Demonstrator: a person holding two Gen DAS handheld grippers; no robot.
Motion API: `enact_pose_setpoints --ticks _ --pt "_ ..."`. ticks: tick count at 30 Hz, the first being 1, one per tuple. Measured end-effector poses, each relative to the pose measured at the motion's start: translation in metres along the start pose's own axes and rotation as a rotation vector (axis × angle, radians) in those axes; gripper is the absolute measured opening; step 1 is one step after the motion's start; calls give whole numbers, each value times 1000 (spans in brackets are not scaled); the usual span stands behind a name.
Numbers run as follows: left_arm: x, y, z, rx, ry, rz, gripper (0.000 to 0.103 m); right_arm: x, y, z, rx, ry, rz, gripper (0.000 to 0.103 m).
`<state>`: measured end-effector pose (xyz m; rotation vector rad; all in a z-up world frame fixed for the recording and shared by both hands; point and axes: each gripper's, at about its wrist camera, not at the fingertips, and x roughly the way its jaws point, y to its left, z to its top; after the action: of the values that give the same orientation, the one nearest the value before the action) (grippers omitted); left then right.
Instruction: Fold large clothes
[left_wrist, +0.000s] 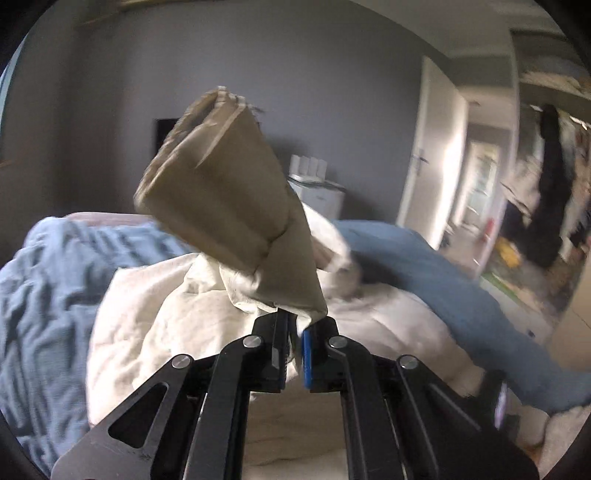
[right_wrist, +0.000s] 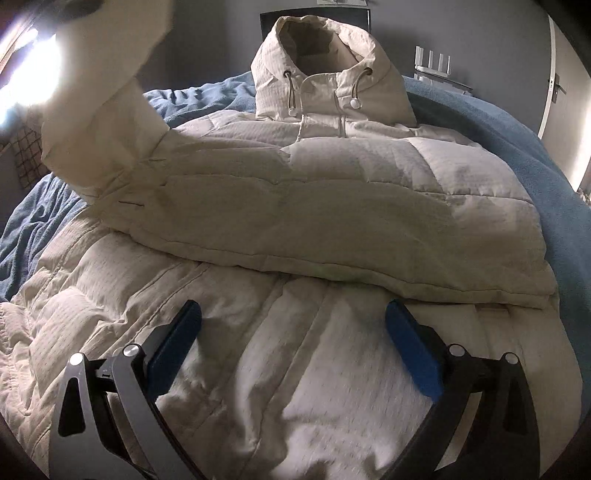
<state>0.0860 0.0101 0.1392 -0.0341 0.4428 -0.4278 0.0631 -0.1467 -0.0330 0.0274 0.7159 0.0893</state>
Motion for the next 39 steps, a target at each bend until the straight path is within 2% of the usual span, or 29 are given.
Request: enact_pose_setpoints --ticks 4,6,8,12,14,15,20,21,27,30,32,34,37,39 --pt "32 -47 -15 60 83 -106 6 1 -2 -1 7 0 15 96" --pt "52 -58 -25 91 129 -126 6 2 -2 -1 8 0 22 96" --pt "76 -64 -35 89 185 -149 6 3 -3 -2 12 -1 32 96" --pt "107 -55 -61 15 301 -177 6 5 -7 -2 23 -5 54 96" --pt "115 -47 -70 2 340 -162 8 6 -8 -3 24 -8 60 96" --pt "116 -42 -73 -10 353 -159 10 7 -9 -3 26 -8 64 96" --pt "94 -24 -76 -114 359 -161 58 9 -11 -3 33 -6 78 96" --pt "87 -22 -77 -117 356 -157 60 9 -11 -3 33 -6 79 96" --pt "44 3 -69 -117 334 -71 68 9 -12 -3 37 -3 83 96" --pt "22 25 -72 -144 330 -4 69 8 -13 -2 41 3 89 96" --pt "11 41 -80 -141 337 70 70 7 -15 -1 49 6 100 96" --pt "9 56 -91 -143 357 132 70 5 -18 -2 67 8 120 96" --pt "16 75 -103 -195 381 162 70 -3 -29 -1 121 1 147 96" --pt "21 79 -107 -186 389 178 70 -12 -39 0 161 -3 144 96"
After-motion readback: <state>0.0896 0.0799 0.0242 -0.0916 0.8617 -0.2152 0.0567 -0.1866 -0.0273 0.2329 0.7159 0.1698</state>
